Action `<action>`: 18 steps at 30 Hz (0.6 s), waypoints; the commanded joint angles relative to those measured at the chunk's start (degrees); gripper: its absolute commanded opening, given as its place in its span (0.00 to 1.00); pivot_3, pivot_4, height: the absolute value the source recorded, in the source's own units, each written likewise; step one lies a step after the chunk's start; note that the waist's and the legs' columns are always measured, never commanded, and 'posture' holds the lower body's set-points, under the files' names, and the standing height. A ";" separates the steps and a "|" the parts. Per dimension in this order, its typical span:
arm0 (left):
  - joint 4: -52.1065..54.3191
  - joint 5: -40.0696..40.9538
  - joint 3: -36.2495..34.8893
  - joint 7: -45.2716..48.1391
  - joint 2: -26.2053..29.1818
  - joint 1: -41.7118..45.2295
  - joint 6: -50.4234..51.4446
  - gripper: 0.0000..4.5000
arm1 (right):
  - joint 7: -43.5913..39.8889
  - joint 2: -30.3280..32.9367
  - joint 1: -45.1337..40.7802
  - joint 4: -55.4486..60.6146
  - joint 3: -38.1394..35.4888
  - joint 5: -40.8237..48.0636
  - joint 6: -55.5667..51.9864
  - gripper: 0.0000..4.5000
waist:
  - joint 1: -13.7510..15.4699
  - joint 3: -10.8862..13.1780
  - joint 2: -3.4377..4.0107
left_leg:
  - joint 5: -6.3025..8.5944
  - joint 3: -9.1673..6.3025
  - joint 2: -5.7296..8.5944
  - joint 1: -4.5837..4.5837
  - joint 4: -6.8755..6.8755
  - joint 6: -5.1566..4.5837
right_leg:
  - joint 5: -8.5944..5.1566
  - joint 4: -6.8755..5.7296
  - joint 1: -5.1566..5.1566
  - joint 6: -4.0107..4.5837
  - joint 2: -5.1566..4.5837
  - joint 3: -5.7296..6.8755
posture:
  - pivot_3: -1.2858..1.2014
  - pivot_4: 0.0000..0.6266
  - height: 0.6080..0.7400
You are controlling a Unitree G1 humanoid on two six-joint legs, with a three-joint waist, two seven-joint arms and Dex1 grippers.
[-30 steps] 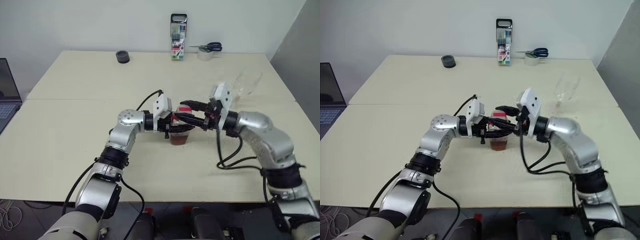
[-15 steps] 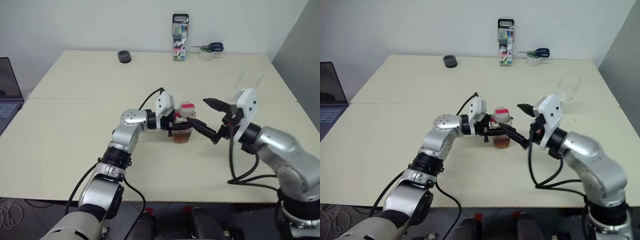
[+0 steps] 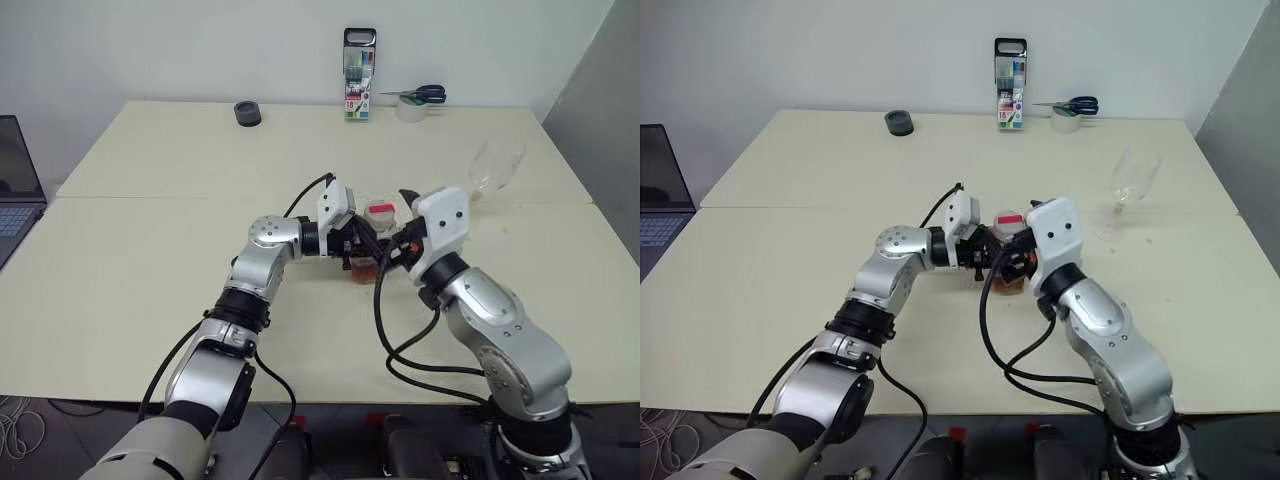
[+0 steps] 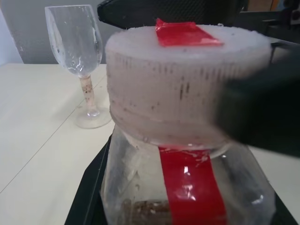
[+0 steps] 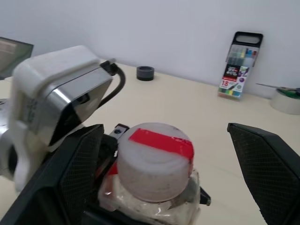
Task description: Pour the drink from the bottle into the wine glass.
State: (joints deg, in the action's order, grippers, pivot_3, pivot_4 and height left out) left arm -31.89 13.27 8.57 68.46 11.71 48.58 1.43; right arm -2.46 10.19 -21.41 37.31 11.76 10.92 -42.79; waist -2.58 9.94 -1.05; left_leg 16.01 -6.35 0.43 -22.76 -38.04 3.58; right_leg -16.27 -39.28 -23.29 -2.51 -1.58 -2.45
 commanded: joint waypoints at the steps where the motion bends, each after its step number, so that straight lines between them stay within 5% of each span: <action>1: 1.02 0.14 -0.15 0.61 -0.32 1.95 -1.78 0.38 | 1.12 -1.72 -1.10 0.09 0.29 -2.26 2.39 1.00 | -0.20 0.00 0.00 | 0.00 0.00 0.00 0.00 0.00 0.01 | 0.00 0.00 0.00 0.00 0.00 0.00 | 0.52 0.24 1.00; 5: 0.61 -0.14 -0.17 0.82 -0.36 1.99 -2.21 0.38 | 1.32 -3.40 -0.78 -0.70 0.58 -3.41 2.72 0.88 | -0.30 0.00 0.00 | -0.01 0.00 0.00 0.00 0.02 0.02 | 0.00 0.00 0.00 0.00 0.00 0.00 | 0.52 0.24 1.00; 11: 0.56 -0.41 -0.19 1.18 -0.26 1.79 -2.45 0.38 | -0.11 -4.20 -0.26 -0.56 1.80 -4.26 3.48 0.44 | -0.34 0.00 0.00 | 0.00 -0.01 0.00 0.00 0.01 0.00 | 0.00 0.00 0.00 0.00 0.00 0.00 | 0.52 0.24 1.00; 18: 1.08 -0.45 0.14 1.79 0.09 1.04 -2.90 0.38 | -9.75 -1.20 -0.01 -0.99 2.41 0.84 5.44 0.43 | -0.34 0.00 0.01 | 0.08 -0.01 0.00 0.01 0.01 -0.13 | 0.00 0.00 0.00 0.00 0.00 0.01 | 0.52 0.24 1.00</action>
State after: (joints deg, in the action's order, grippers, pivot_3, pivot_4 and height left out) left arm -32.21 12.71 8.58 69.57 11.53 48.73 -0.73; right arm -6.51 7.50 -21.25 34.81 13.45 8.67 -39.66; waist -2.92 9.94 -1.05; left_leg 16.09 -6.36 0.44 -22.75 -38.03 3.44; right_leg -16.26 -39.27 -23.29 -2.51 -1.59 -2.44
